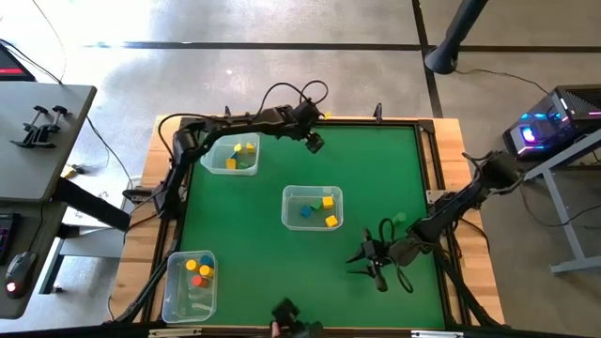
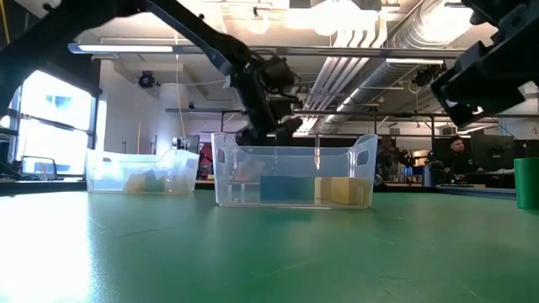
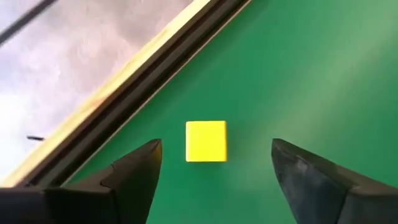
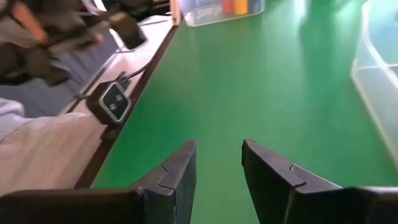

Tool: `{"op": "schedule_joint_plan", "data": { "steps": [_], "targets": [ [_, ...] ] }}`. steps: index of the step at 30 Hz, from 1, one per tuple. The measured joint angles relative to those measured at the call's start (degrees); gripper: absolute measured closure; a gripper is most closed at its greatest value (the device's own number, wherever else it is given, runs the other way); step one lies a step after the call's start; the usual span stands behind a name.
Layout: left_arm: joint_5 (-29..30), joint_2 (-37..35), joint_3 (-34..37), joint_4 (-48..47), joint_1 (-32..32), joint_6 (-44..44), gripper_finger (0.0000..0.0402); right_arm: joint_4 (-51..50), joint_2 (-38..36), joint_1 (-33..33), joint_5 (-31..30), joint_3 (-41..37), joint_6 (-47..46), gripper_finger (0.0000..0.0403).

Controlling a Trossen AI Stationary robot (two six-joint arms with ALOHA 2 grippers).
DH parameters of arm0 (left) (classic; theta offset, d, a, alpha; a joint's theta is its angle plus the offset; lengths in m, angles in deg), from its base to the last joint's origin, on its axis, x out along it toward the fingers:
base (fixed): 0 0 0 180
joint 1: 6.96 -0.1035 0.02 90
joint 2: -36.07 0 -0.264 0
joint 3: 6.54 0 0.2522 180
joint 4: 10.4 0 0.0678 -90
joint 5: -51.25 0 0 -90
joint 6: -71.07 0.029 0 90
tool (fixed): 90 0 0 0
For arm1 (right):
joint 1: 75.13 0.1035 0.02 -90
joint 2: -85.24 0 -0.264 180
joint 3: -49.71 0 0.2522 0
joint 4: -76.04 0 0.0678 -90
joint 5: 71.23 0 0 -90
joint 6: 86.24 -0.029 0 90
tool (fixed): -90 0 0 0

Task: Sort blocks by size
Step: Put the yellow cube block into the middle right transparent bin

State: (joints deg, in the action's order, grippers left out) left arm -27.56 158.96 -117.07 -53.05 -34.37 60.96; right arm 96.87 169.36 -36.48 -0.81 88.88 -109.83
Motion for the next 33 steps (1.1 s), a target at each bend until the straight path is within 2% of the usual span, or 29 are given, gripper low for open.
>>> {"op": "schedule_joint_plan", "data": {
  "steps": [3,16,19,21,24,33],
  "targets": [
    [-1.01,1.91,-0.32,0.98,-0.84,-1.19,0.0109,0.58,0.63,0.0,2.11,0.02,-0.8,0.0277],
    [-2.38,5.81,-0.34,4.93,-1.39,-0.2,0.011,0.85,0.76,0.0,2.45,0.0,-0.55,0.0277],
    [-5.99,6.36,-0.36,4.57,-1.49,-0.3,0.0114,0.97,0.76,0.0,2.45,0.0,-0.49,0.0277],
    [-10.37,7.31,-0.37,3.91,-1.91,-0.55,0.0116,1.22,0.78,0.0,2.45,0.0,-0.4,0.0277],
    [-11.76,7.63,-0.3,3.57,-2.24,0.3,0.0119,1.52,0.78,0.0,2.45,0.0,-0.46,0.0277],
    [-10.44,7.56,-0.36,4.21,-1.93,2.79,0.0132,2.16,0.78,0.0,2.73,0.0,-0.4,0.0277]
  ]
}}
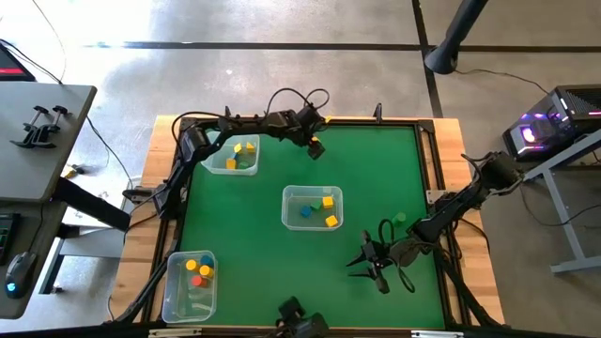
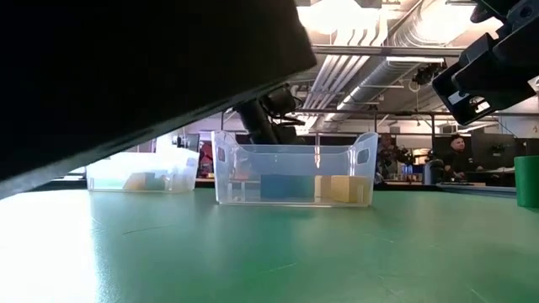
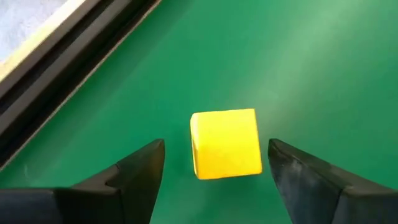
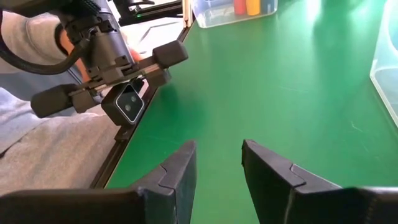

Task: Sort blocks by size
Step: Put the yellow cube block into the middle right transparent bin

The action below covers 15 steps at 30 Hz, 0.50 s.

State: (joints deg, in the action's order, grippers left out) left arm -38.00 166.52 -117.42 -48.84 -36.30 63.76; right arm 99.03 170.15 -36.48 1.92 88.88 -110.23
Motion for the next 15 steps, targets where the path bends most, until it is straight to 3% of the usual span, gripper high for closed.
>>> {"op": "schedule_joint_plan", "data": {
  "steps": [5,13,15],
  "targets": [
    [0.05,0.0,0.0,0.29,0.3,1.38,0.0161,-0.02,0.0,0.0,0.14,0.0,-0.02,0.0277],
    [1.18,0.0,0.0,0.67,1.81,6.99,0.0261,-0.04,0.0,0.0,0.14,0.0,-0.02,0.0277],
    [3.1,0.0,0.0,0.71,2.37,8.54,0.0269,-0.04,0.0,0.0,0.14,0.0,-0.23,0.0277]
  ]
}}
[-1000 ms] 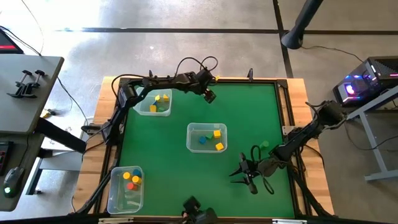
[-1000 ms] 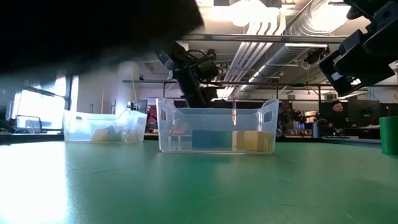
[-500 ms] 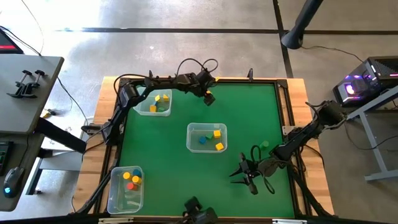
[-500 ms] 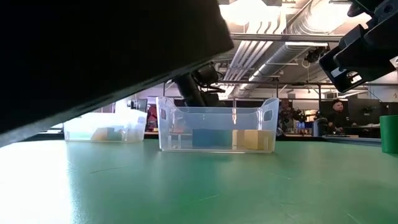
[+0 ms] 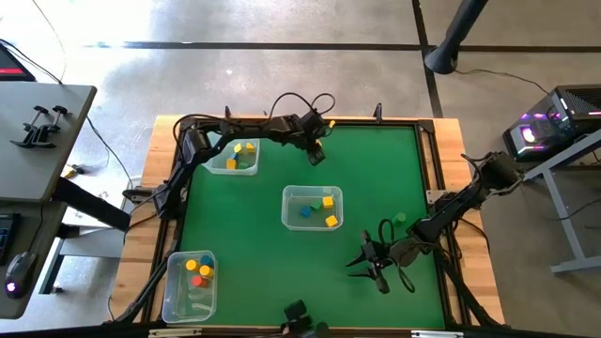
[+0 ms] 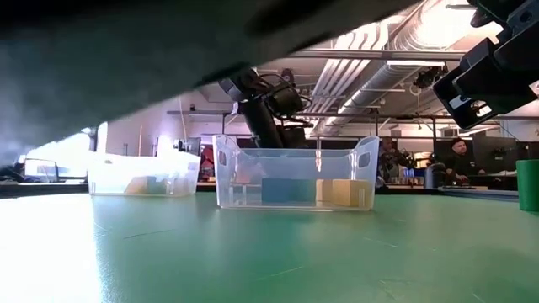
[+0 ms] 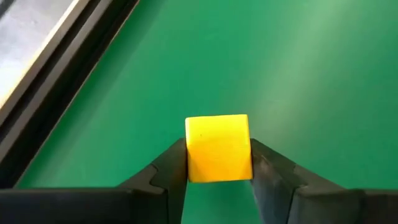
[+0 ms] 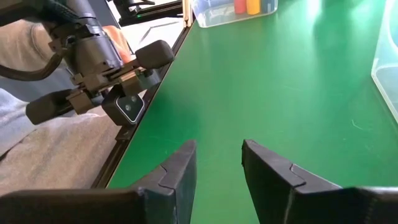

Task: Sort blocks by size
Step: Put the yellow cube block into the middle right transparent bin

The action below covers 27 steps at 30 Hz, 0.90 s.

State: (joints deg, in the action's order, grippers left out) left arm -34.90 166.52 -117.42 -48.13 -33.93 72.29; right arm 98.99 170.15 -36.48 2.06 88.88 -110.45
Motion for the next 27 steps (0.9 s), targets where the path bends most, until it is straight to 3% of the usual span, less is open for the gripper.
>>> {"op": "schedule_joint_plan", "data": {
  "steps": [9,16,22,27],
  "targets": [
    [5.52,-0.83,-1.63,-4.07,1.01,2.45,0.0273,0.0,0.0,0.0,0.01,0.0,-0.38,0.0277],
    [7.49,-7.21,-5.81,-9.99,3.95,3.99,0.0277,0.0,0.0,0.0,0.0,0.0,-1.04,0.0277],
    [8.28,-13.86,-5.16,-13.95,12.25,4.06,0.0277,0.16,0.0,0.5,0.11,0.0,-1.43,0.0277],
    [11.19,-17.54,1.87,-10.96,22.48,2.2,0.0277,0.81,0.0,2.6,-0.69,0.0,-1.3,0.0277]
  ]
}}
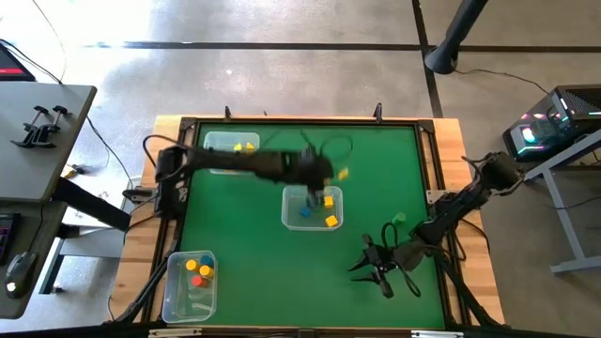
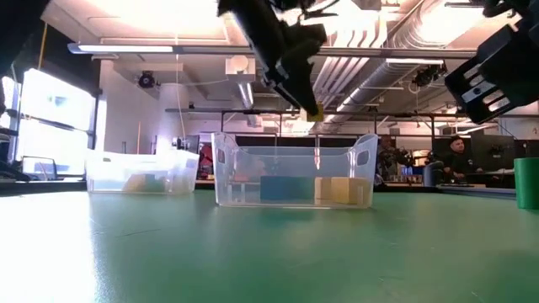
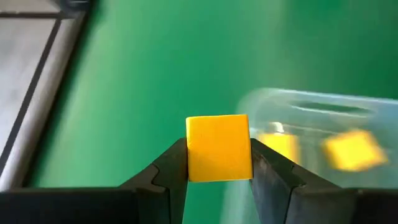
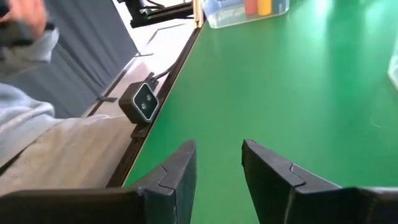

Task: Sort blocks by size
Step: Put the yellow cube block into the middle right transparent bin

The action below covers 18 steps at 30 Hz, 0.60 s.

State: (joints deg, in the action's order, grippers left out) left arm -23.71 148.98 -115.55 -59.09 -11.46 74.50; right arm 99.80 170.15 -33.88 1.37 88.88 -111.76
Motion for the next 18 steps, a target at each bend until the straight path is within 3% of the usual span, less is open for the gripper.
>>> {"op": "schedule_joint_plan", "data": {
  "steps": [7,10,15,18],
  "targets": [
    [3.22,-1.65,13.31,17.79,14.42,-10.01,0.0277,0.05,-0.02,3.79,-7.9,0.0,0.5,0.0277],
    [7.17,-1.67,17.23,24.74,18.76,-14.42,0.0277,0.11,-0.01,4.24,-9.29,0.0,0.5,0.0277],
    [13.76,-1.65,21.49,30.95,20.56,-21.87,0.0277,0.77,-0.02,3.8,-9.54,0.0,2.08,0.0277],
    [14.23,-1.58,23.28,33.97,19.23,-25.15,0.0277,1.89,-0.02,3.28,-9.54,0.0,3.06,0.0277]
  ]
}}
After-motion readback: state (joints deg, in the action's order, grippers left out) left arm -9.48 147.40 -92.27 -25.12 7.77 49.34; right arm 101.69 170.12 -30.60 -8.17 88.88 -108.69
